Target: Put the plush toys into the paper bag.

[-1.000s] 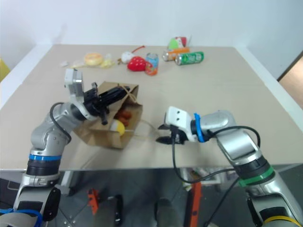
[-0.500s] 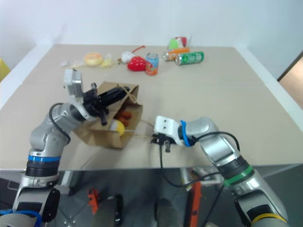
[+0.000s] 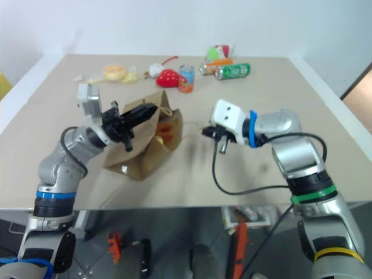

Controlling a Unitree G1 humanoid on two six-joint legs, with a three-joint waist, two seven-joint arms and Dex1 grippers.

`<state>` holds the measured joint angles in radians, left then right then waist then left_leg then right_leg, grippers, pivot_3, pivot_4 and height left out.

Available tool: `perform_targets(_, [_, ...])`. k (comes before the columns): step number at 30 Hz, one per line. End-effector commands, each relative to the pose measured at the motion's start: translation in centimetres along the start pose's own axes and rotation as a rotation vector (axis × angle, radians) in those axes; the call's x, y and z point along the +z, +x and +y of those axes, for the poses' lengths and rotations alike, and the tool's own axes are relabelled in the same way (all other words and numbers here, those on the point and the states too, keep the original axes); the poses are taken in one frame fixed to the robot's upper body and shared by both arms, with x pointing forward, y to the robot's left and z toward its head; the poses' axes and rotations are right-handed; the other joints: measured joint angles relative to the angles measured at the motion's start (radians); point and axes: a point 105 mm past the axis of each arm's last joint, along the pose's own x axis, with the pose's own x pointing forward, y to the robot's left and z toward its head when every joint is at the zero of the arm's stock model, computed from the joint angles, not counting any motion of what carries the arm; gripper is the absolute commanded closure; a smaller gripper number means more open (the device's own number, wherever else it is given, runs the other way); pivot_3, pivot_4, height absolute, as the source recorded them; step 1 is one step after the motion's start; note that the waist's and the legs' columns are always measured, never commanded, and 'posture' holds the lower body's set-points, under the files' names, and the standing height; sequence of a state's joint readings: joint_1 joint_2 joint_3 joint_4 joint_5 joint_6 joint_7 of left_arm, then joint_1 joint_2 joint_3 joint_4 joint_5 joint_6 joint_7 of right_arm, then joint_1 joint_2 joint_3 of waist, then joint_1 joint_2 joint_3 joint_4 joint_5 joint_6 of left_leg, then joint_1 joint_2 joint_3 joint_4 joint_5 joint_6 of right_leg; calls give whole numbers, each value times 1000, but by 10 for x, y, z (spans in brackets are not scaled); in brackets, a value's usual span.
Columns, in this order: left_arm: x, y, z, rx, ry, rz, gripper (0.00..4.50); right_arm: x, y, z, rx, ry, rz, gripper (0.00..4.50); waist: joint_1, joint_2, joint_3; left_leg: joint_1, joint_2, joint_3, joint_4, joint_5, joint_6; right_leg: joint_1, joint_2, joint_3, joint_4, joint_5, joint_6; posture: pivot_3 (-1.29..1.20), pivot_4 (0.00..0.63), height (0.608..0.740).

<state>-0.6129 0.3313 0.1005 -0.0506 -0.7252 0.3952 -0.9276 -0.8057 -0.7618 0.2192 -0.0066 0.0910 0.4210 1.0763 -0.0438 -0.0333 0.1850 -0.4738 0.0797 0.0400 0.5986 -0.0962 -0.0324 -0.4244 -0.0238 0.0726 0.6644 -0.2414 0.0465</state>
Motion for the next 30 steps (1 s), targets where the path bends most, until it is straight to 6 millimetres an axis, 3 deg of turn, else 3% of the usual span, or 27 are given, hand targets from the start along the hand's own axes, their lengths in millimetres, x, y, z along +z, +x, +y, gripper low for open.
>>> perform_targets(1, [38,17,1,28,62,-123,4500,28,-27,-33,-112,-120,-37,4466,1,0,0,0,0,0,0,0,0,0,0,0,0,0,0,0,150,740])
perform_targets(5, [64,27,16,137,25,-249,4500,43,-39,-52,-168,-210,-34,4466,1,0,0,0,0,0,0,0,0,0,0,0,0,0,1,0,150,740])
perform_targets(9, [79,30,22,193,-40,-333,4500,54,-44,-56,-168,-251,-49,4466,0,0,0,0,-1,0,0,0,0,0,0,1,0,2,5,0,150,740])
perform_targets(14, [54,22,12,169,-30,-219,4500,57,-40,-54,-160,-274,-54,4466,-1,0,0,0,-1,0,-2,0,0,0,0,1,0,2,6,0,150,740])
perform_targets(19, [22,0,12,218,6,-104,4500,61,-44,-63,-212,-337,-27,4466,0,0,0,0,-1,0,-3,0,0,-1,0,1,0,1,5,0,150,740])
perform_targets(23, [15,-20,24,344,-6,-94,4500,74,-51,-64,-208,-402,-30,4466,0,0,0,0,-1,1,-2,0,-1,-1,0,1,0,1,3,0,150,740])
perform_targets(30, [18,-25,36,494,-56,-144,4500,82,-37,-32,-38,-416,-87,4466,1,0,0,0,-1,0,-2,0,-1,0,0,1,0,1,3,0,150,740])
